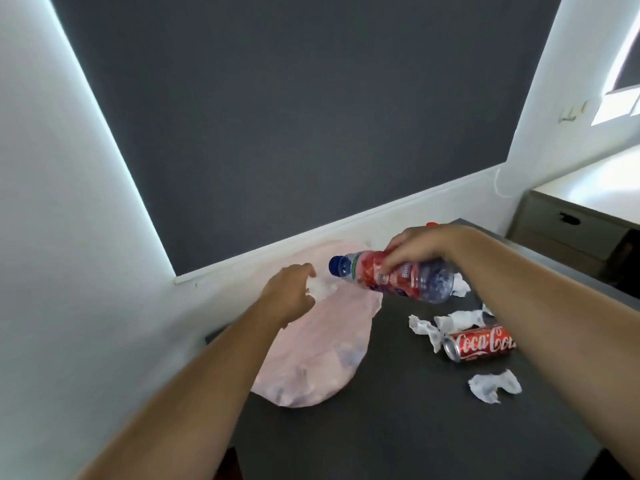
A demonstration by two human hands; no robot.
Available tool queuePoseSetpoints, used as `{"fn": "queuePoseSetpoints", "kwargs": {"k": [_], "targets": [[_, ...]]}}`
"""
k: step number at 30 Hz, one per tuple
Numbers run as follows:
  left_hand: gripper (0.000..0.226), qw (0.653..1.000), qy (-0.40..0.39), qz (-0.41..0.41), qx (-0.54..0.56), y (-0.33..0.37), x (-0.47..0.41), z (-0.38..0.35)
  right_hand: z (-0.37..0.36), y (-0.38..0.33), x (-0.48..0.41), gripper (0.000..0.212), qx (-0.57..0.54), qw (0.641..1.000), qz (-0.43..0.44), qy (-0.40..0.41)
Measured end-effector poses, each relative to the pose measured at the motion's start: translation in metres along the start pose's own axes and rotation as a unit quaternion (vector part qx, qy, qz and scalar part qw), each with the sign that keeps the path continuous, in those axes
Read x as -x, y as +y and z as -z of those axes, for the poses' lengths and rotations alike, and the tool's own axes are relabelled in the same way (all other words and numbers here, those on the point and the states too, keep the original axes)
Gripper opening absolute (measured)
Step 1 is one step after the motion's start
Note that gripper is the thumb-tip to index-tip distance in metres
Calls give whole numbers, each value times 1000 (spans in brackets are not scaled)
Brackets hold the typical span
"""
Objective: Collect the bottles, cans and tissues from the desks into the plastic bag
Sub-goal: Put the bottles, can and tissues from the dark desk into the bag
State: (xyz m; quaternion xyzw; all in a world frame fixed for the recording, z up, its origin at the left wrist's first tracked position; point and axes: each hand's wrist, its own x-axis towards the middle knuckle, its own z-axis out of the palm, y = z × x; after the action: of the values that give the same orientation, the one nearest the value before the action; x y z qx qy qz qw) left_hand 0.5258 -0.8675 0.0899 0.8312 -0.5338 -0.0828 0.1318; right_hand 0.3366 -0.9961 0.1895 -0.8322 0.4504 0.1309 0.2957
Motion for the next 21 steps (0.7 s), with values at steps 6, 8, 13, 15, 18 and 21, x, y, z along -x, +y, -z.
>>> {"fn": "queuePoseSetpoints", "kwargs": {"k": [6,8,13,15,18,21], "targets": [[31,987,-48,85,-130,-41,17,-5,-17,-58,-23,53,104,994,16,2],[41,983,-97,117,-101,-54,19,-10,-24,-77,-29,55,144,989,19,-11],[58,999,-1,28,-21,-63,24,-9,-50,-116,-40,47,222,974,-4,-50],[66,999,10,25,33,-58,33,0,-68,-128,-45,37,171,984,-7,-38],[66,996,25,4,87,-52,49,14,-110,-138,-63,39,138,990,-11,-7],[61,991,43,-10,130,-56,58,19,-164,-137,-83,57,153,988,8,-16]]}}
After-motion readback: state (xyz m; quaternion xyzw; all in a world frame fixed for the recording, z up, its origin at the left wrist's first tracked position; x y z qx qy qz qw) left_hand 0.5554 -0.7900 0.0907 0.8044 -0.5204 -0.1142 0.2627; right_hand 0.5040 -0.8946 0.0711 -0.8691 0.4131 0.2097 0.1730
